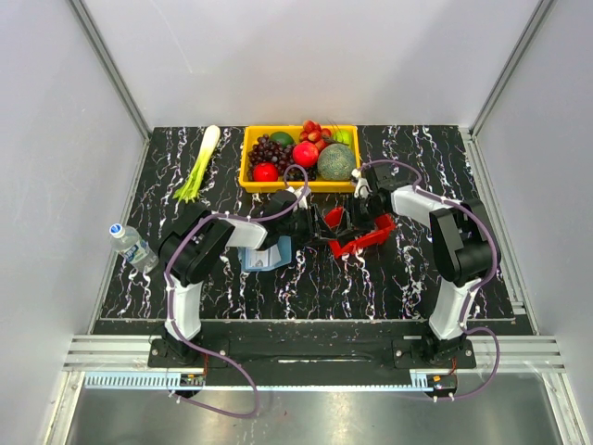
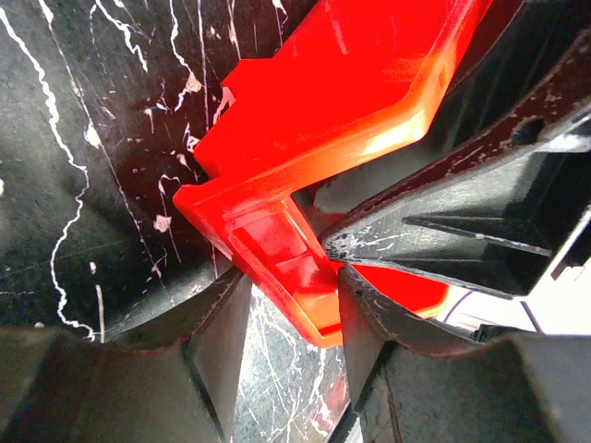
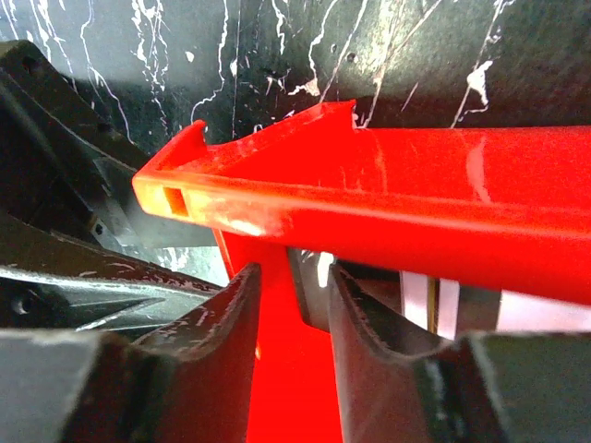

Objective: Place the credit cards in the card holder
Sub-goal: Pick up the credit card from the storage box.

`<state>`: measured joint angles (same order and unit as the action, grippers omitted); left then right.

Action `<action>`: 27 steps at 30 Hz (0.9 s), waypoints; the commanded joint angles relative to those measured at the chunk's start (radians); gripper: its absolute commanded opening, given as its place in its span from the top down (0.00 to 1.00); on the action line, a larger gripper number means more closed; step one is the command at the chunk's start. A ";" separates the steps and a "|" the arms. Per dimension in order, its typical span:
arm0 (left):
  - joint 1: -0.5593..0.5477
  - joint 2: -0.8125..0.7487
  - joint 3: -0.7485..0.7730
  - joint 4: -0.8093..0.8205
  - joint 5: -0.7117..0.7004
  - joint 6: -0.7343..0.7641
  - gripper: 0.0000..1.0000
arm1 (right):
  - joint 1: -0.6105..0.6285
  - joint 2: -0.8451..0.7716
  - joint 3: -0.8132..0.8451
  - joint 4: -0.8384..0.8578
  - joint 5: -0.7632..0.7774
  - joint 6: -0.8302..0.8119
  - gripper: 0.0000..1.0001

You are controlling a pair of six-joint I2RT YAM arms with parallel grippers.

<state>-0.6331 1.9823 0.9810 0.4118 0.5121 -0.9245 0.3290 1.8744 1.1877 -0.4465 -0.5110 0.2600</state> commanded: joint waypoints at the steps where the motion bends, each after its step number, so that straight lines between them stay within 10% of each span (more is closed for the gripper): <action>1: -0.010 0.015 0.024 0.032 0.002 0.003 0.54 | 0.016 -0.003 -0.011 0.061 -0.107 0.056 0.61; 11: -0.010 0.007 0.018 0.032 0.000 0.003 0.54 | 0.016 -0.053 -0.017 0.094 -0.117 0.088 0.73; 18: -0.010 -0.019 -0.008 0.035 -0.012 0.007 0.55 | 0.016 -0.123 -0.022 0.042 0.202 0.065 0.39; 27: -0.008 -0.045 -0.036 0.047 -0.032 0.012 0.56 | 0.030 -0.052 -0.017 0.000 0.319 0.024 0.36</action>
<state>-0.6361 1.9846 0.9695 0.4313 0.5053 -0.9253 0.3378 1.7954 1.1576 -0.4168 -0.2955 0.3111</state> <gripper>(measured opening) 0.456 0.637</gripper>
